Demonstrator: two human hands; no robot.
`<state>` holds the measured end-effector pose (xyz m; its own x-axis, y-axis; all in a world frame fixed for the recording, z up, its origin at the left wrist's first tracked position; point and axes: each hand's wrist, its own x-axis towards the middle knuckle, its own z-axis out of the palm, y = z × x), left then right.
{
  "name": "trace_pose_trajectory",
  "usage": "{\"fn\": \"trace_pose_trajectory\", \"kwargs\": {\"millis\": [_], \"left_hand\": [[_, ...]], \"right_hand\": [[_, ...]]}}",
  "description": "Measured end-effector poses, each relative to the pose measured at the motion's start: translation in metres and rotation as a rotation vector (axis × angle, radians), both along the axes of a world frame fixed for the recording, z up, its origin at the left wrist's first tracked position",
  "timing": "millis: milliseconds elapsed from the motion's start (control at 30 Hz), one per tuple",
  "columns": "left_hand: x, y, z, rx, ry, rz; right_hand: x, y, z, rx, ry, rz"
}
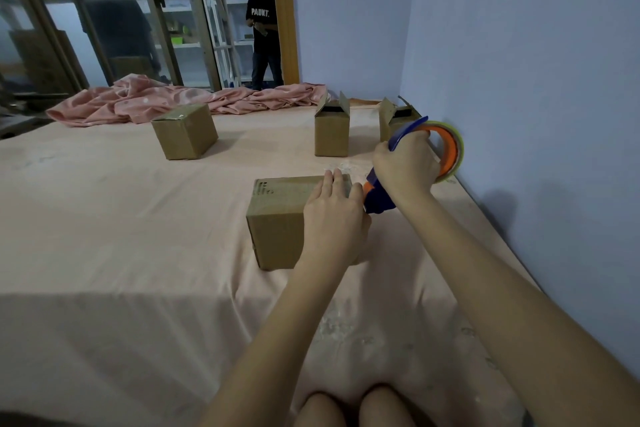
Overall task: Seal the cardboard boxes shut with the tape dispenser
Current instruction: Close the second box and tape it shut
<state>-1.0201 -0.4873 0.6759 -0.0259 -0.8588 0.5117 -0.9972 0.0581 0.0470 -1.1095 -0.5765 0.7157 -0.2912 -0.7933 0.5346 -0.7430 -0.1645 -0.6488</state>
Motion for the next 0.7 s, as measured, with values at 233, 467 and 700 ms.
{"fn": "trace_pose_trajectory", "kwargs": {"millis": [233,467,700], "left_hand": [[-0.002,0.006,0.001,-0.027,0.033,-0.016],[-0.001,0.003,-0.001,-0.031,-0.002,0.005],[-0.001,0.001,-0.001,-0.026,-0.004,0.017]], "right_hand": [[-0.006,-0.004,-0.003,0.042,0.214,0.042],[-0.051,-0.006,-0.025,0.020,0.019,0.081],[-0.071,-0.007,0.000,-0.099,0.221,0.065]]}}
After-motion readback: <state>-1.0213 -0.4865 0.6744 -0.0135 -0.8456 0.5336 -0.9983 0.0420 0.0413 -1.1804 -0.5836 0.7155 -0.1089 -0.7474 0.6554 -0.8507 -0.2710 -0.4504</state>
